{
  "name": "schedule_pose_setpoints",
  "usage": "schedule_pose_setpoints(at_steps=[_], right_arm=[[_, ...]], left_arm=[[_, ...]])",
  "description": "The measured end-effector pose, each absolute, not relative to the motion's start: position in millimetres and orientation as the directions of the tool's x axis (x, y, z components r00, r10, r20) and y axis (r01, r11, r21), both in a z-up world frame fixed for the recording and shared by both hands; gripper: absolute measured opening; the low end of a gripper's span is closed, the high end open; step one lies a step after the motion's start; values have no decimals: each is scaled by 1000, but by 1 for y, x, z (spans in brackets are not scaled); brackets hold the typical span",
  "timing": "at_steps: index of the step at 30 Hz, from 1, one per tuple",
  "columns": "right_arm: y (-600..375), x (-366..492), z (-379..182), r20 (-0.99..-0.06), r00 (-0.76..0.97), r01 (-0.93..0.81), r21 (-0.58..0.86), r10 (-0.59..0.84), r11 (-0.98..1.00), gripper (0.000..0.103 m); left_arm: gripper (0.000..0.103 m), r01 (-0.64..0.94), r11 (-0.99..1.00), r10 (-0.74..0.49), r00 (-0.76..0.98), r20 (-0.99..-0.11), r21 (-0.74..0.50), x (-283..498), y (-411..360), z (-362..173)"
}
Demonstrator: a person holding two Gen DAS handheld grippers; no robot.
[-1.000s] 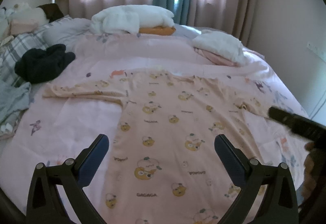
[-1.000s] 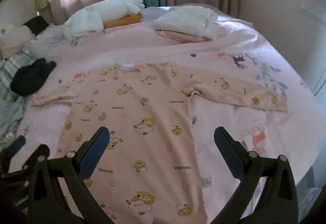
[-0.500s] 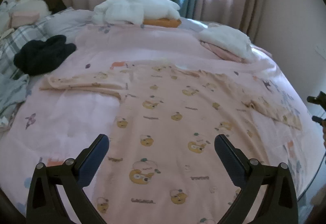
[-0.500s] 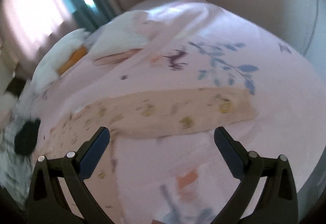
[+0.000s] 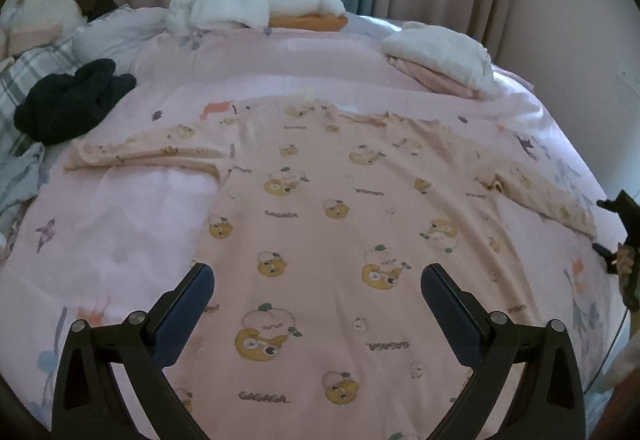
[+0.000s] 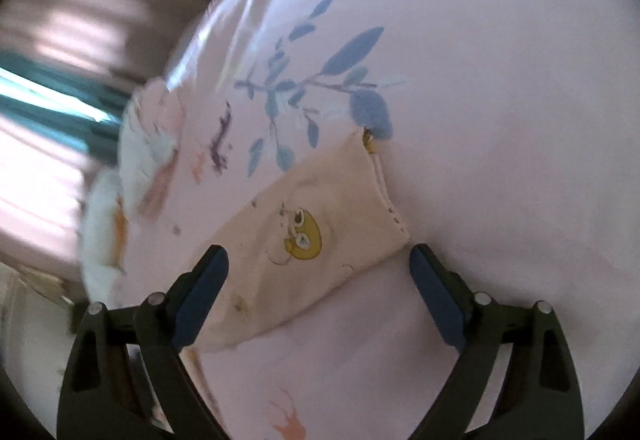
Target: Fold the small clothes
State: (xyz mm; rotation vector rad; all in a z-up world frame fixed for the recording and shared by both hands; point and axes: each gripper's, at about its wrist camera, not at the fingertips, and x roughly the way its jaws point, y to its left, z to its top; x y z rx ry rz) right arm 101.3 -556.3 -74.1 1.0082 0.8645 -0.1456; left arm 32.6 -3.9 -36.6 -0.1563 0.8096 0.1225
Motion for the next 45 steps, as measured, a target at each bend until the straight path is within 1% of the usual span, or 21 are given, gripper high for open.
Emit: schedule_pose_setpoints(at_steps=[2,4,7,9,10,11,13,14,15,19,21,24,27,29,31,32,33,36,37,42,45], right_arm=[[-555,100,-73,-679,671,472,701,299,534,92],[-553,105,-73,-689,668,479,687,281,546,90],[-551,116,-75,-709,665,492,652,235,576,78],[-553,118,-80,-728,653,509,625,208,592,57],[-553,119,-80,-734,651,522,617,191,589,54],[-556,117,-83,-733,655,528,619,185,582,48],[-560,116,-85,-751,643,559,595,151,577,31],[-561,115,-85,-762,636,576,576,125,580,16],[-562,113,-84,-760,639,578,575,117,579,11],[-550,118,-67,-751,649,547,573,123,611,10],[-537,123,-53,-727,669,498,594,155,631,9],[-501,135,-17,-698,697,417,582,164,698,9],[-454,155,4,-690,696,343,562,199,753,9],[-410,171,15,-686,691,289,551,228,783,9],[-369,184,20,-675,682,221,557,282,800,9],[-341,191,21,-675,671,183,552,307,814,9],[-323,196,20,-680,661,163,544,318,823,9],[-255,207,11,-698,612,82,524,372,848,9],[-233,211,7,-702,594,56,524,394,850,9],[-145,220,-20,-737,508,-39,498,446,867,9],[-113,220,-32,-742,459,-77,515,489,854,9]], left_arm=[[102,-167,981,43,680,-732,-97,34,-4,-39],[102,-167,981,43,671,-740,-95,37,-5,-42],[102,-165,982,44,657,-752,-86,39,-6,-45],[102,-171,980,42,673,-739,-101,39,-6,-45],[102,-174,979,37,678,-734,-110,38,-5,-44],[102,-175,977,32,683,-730,-121,38,-3,-43],[102,-178,975,25,683,-730,-133,39,-1,-44],[102,-179,975,27,677,-735,-129,38,0,-43],[102,-183,976,35,672,-739,-120,39,1,-44],[102,-220,970,75,665,-743,-99,35,13,-41],[102,-236,966,80,666,-742,-108,32,22,-38],[102,-273,951,86,680,-728,-142,26,39,-33],[102,-321,940,139,674,-725,-119,25,47,-33],[102,-298,944,100,666,-739,-141,27,51,-36],[102,-238,946,-14,649,-761,-220,28,57,-42],[102,-221,945,-46,642,-766,-242,28,59,-43],[102,-215,946,-52,640,-766,-243,27,60,-43],[102,-221,955,-4,653,-757,-196,24,65,-42],[102,-224,954,-5,653,-758,-199,24,68,-43],[102,-227,915,-114,648,-753,-334,25,104,-55],[93,-250,890,-127,667,-734,-382,28,125,-63]])
